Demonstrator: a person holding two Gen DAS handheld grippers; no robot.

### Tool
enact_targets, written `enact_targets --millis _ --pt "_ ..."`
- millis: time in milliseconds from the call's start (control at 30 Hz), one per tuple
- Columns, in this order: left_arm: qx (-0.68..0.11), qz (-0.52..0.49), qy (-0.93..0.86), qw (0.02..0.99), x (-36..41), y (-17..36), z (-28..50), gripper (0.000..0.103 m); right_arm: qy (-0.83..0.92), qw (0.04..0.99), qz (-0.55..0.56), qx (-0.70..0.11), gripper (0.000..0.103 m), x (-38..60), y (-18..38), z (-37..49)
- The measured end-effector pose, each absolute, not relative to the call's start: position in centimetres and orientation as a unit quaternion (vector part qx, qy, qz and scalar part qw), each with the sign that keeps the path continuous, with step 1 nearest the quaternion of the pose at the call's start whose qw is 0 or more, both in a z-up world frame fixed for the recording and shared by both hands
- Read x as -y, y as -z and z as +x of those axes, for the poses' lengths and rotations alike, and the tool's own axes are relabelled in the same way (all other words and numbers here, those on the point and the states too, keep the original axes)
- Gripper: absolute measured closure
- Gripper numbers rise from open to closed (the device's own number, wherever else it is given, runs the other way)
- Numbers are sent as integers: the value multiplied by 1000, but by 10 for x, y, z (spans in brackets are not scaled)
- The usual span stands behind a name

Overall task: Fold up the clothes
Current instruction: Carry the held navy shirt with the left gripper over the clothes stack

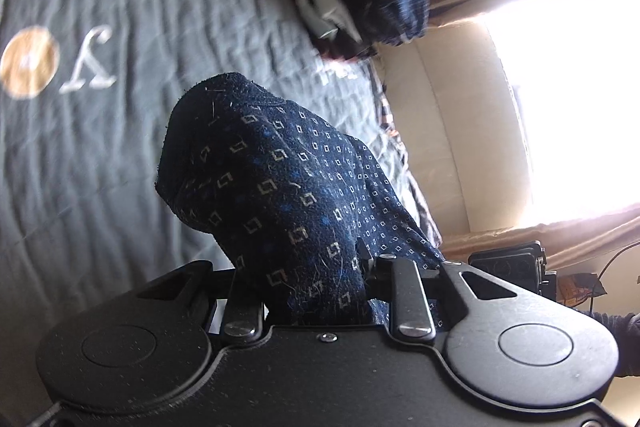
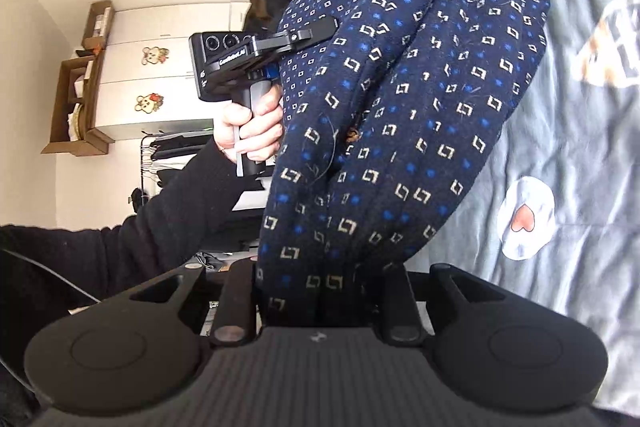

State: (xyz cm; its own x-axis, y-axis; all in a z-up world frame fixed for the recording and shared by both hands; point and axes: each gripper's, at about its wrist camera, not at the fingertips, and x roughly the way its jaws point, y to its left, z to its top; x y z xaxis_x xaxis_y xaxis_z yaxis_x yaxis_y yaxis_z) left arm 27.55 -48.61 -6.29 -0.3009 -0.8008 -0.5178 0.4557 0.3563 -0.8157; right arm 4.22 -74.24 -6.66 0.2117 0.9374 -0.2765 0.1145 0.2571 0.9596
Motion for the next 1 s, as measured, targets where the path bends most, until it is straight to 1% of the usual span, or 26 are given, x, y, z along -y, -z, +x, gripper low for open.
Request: enact_targets --millis 300,467,667,800,1000 --pt "-562 -151 506 637 561 -80 227 78 -398 606 466 -507 79 836 -42 55" --pt "-547 -156 495 657 618 -136 205 78 -413 604 467 -496 79 900 -89 54" --pt "-524 -151 521 656 688 -169 206 78 -404 633 451 -482 79 953 -132 49" --pt "-505 -147 544 653 725 -184 219 78 -399 655 441 -466 79 972 -148 59" --pt "-490 -138 570 645 777 -191 272 78 -369 691 442 -438 79 993 -153 100"
